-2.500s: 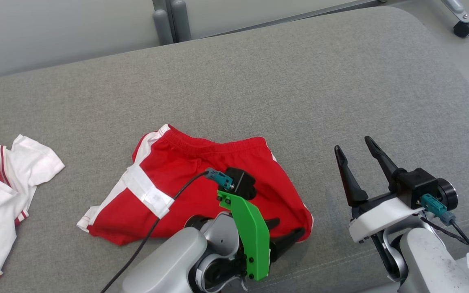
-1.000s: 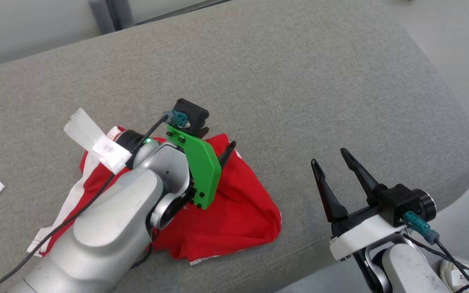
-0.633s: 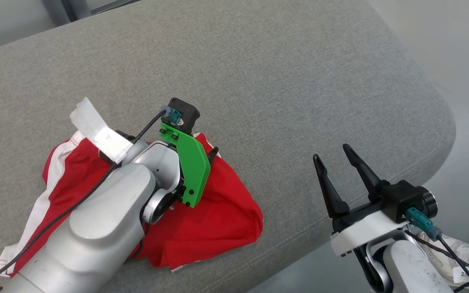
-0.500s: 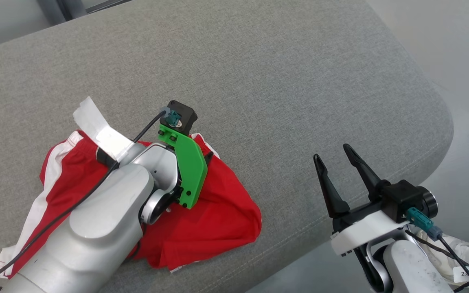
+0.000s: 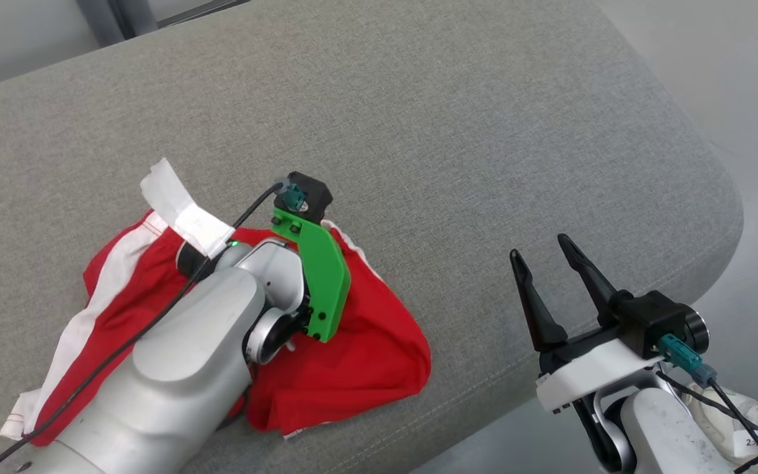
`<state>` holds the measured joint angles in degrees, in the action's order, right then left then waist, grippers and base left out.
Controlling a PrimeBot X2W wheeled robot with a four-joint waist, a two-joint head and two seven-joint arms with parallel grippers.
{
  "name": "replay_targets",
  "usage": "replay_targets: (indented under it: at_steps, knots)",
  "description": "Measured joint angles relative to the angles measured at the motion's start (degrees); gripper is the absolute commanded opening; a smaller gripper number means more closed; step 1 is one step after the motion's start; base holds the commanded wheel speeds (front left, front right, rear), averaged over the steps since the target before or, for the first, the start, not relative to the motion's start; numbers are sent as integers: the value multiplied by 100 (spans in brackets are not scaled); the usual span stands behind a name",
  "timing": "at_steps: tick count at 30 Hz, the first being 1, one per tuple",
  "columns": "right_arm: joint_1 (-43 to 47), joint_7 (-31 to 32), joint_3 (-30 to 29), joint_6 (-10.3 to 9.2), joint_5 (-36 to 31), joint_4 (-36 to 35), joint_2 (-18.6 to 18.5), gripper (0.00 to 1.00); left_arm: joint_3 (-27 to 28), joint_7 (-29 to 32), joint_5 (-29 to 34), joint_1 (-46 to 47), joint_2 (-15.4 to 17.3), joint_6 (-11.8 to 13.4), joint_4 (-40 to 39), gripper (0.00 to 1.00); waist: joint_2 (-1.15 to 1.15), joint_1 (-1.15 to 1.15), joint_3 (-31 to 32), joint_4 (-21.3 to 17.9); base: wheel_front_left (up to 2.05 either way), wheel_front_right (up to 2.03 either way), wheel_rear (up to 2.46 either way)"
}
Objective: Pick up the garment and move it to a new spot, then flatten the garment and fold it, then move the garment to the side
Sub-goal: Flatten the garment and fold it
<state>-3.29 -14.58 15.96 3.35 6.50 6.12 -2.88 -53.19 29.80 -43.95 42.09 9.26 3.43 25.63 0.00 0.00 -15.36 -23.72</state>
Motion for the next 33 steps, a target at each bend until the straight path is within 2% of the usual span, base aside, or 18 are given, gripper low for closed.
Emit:
replay_targets:
  at_steps: [5,13,21,24,29,33]
  knots:
    - [25,0,-54,-40,16,53,5,100,524,-491,-132,335,-287,1,-290,0,0,0,75,107,0,0,0]
    - [34,0,73,19,12,188,8,100,1536,-1491,-68,1438,-101,10,-430,0,0,0,350,210,0,0,0]
    - [153,0,-40,25,12,148,-24,100,2002,-2282,-32,2119,-328,14,-715,0,0,0,563,347,0,0,0]
    - [154,0,-130,23,12,104,-54,100,1951,-2382,-152,1806,-357,-24,-691,0,0,0,540,440,0,0,0]
    - [174,0,-197,18,12,58,-71,100,1672,-2448,-443,336,-460,-31,-570,0,0,0,466,634,0,0,0]
    - [171,0,-221,19,-7,14,-131,100,1560,-2640,-553,-661,-368,-47,-478,0,0,0,389,825,0,0,0]
